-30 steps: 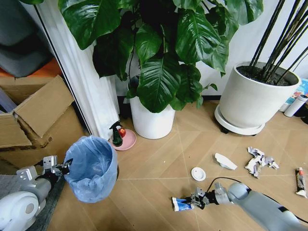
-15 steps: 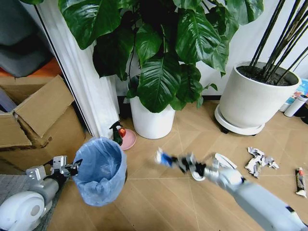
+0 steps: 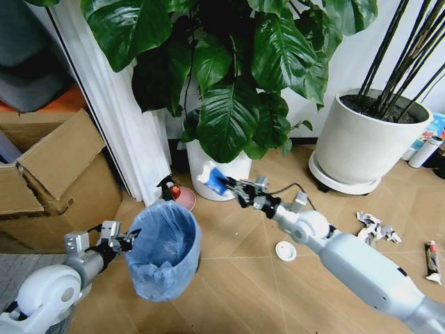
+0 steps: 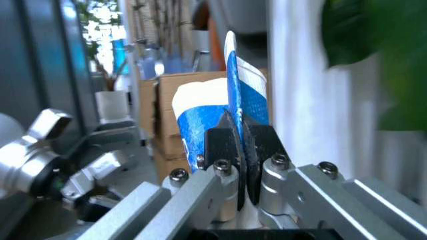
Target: Pick up the trash bin and place the garbage on the floor into it.
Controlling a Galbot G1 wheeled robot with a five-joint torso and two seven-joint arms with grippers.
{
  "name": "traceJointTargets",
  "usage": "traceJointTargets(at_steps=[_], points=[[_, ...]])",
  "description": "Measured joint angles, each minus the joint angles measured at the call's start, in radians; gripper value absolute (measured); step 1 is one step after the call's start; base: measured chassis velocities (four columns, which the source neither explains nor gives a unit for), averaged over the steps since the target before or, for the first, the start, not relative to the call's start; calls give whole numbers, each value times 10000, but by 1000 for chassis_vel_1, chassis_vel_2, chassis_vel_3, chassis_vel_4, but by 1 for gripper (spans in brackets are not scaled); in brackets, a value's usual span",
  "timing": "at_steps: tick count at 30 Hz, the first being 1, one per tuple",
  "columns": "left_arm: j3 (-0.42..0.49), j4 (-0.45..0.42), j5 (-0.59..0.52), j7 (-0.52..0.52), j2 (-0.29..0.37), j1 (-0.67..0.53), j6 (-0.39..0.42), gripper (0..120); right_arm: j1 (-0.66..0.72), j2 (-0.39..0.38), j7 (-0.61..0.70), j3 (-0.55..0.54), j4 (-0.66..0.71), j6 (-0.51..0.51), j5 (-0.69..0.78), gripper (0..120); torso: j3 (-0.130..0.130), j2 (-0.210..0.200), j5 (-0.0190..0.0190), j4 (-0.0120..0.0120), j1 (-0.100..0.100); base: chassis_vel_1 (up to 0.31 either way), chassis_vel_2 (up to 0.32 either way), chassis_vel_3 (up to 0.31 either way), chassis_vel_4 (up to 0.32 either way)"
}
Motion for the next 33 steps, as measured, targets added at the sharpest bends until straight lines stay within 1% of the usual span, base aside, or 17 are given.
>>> traceJointTargets(at_steps=[2, 4, 7, 9, 12, 15, 16, 17, 18, 19, 21, 24, 25, 26, 29, 30, 33], points=[[371, 251, -92, 95, 43, -568, -76, 0, 415, 476, -307, -601, -490, 18, 62, 0, 0, 0, 0, -4, 0, 0, 0, 0, 0], [490, 339, -118, 120, 56, -738, -88, 0, 522, 620, -376, -769, -617, 18, 94, 0, 1, 0, 2, -3, 0, 0, 0, 0, 0], [793, 591, -156, 205, 65, -1221, -136, 0, 880, 1184, -617, -1372, -984, 13, 192, 0, 1, 0, 0, -3, 1, 0, 0, 0, 0], [829, 629, -159, 208, 53, -1291, -139, 0, 932, 1276, -648, -1497, -1042, 8, 201, 0, 1, 0, 1, -3, 0, 0, 0, 0, 0], [897, 732, -192, 221, 13, -1450, -141, 0, 1172, 1487, -780, -2025, -1224, -56, 209, 0, 0, 0, 0, 0, 0, 0, 0, 0, 0], [897, 768, -217, 222, 22, -1465, -140, 0, 1285, 1395, -902, -2218, -1297, -190, 118, 0, 0, 0, 0, 0, 0, 0, 0, 0, 0], [890, 773, -224, 223, 24, -1457, -139, 0, 1311, 1313, -984, -2255, -1325, -260, 71, 4, 0, 0, 0, -1, 0, 0, 0, 0, 0], [890, 773, -224, 223, 24, -1457, -139, 0, 1311, 1313, -984, -2255, -1325, -260, 71, 4, 0, 0, 0, -1, 0, 0, 0, 0, 0], [860, 774, -230, 224, 24, -1432, -134, 0, 1338, 1191, -1069, -2288, -1352, -334, 12, 10, 0, 0, -1, -5, 1, 0, 0, 0, 0], [843, 774, -232, 224, 24, -1419, -132, 0, 1342, 1144, -1089, -2295, -1355, -352, -5, 14, 0, 0, -1, -5, 0, 0, 0, 0, 0], [824, 774, -234, 225, 22, -1402, -129, 0, 1345, 1091, -1102, -2302, -1354, -369, -19, 15, -1, 0, 0, -5, 0, 0, 0, 0, 0], [754, 758, -235, 224, 12, -1345, -109, 0, 1347, 889, -1116, -2313, -1302, -390, -37, 32, -1, 0, 0, -5, 0, 0, 0, 0, 0], [754, 758, -235, 224, 12, -1345, -109, 0, 1347, 889, -1116, -2313, -1302, -390, -37, 32, -1, 0, 0, -5, 0, 0, 0, 0, 0], [732, 748, -234, 221, 12, -1334, -99, 0, 1356, 821, -1118, -2318, -1272, -397, -40, 35, -1, 0, 1, -5, -1, 0, 0, 0, 0], [645, 718, -244, 172, 10, -1310, -71, 0, 1387, 600, -1121, -2281, -1163, -422, -45, 52, -1, 0, 1, -3, -1, 0, 0, 0, 0], [645, 718, -244, 172, 10, -1310, -71, 0, 1387, 600, -1121, -2281, -1163, -422, -45, 52, -1, 0, 1, -3, -1, 0, 0, 0, 0], [478, 673, -272, 79, -41, -1175, -34, 0, 1197, 407, -885, -1853, -1078, -421, -163, 64, -1, 0, 1, -2, 0, 0, 0, 0, 0]])
